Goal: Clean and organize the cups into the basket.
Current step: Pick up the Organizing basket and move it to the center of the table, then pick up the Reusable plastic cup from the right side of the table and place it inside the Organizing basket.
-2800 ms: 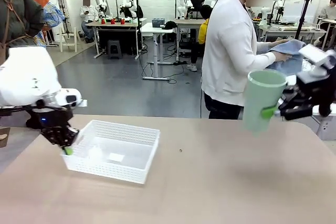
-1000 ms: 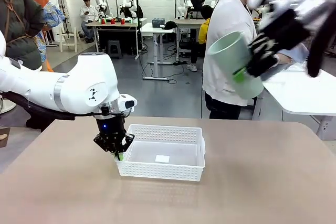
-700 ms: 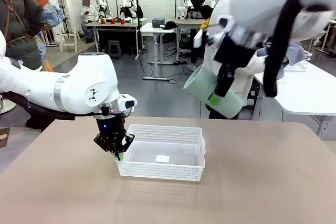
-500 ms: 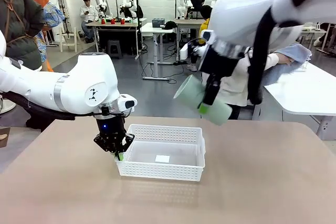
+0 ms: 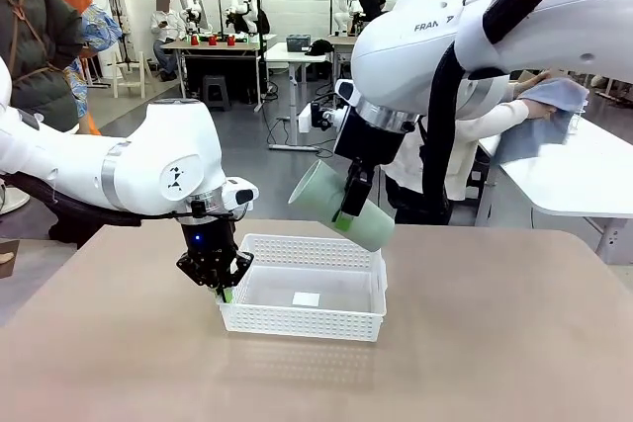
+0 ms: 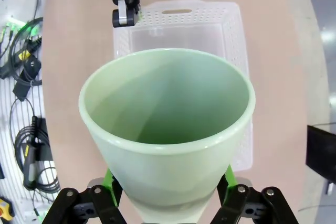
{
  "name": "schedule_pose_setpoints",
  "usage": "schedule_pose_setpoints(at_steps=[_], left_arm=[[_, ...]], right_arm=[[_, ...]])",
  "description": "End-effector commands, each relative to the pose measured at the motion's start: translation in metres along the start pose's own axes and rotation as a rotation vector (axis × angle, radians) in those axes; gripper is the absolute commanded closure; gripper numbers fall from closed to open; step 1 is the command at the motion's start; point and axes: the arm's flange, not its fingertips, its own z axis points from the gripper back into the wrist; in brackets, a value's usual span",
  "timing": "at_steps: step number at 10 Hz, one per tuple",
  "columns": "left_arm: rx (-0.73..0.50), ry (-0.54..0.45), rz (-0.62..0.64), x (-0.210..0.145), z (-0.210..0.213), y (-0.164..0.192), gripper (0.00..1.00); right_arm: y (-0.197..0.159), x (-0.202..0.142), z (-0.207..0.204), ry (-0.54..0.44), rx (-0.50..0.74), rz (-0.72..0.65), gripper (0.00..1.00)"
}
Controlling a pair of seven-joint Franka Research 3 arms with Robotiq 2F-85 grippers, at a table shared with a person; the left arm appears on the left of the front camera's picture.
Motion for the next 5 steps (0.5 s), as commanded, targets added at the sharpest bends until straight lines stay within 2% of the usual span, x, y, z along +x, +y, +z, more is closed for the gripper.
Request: schedule_pose_setpoints(at_steps=[1, 5], left_arm=[[0.008, 0.0, -0.008, 0.0001, -0.0008, -0.0008, 0.96], [0.008, 0.0, -0.008, 0.0001, -0.0008, -0.0008, 0.96]], right_arm=[[0.0006, -0.005, 0.0079, 0.009, -0.003, -0.004, 0.16], [-0.0018, -0.0031, 0.0042, 0.001, -0.004, -0.006, 0.16]])
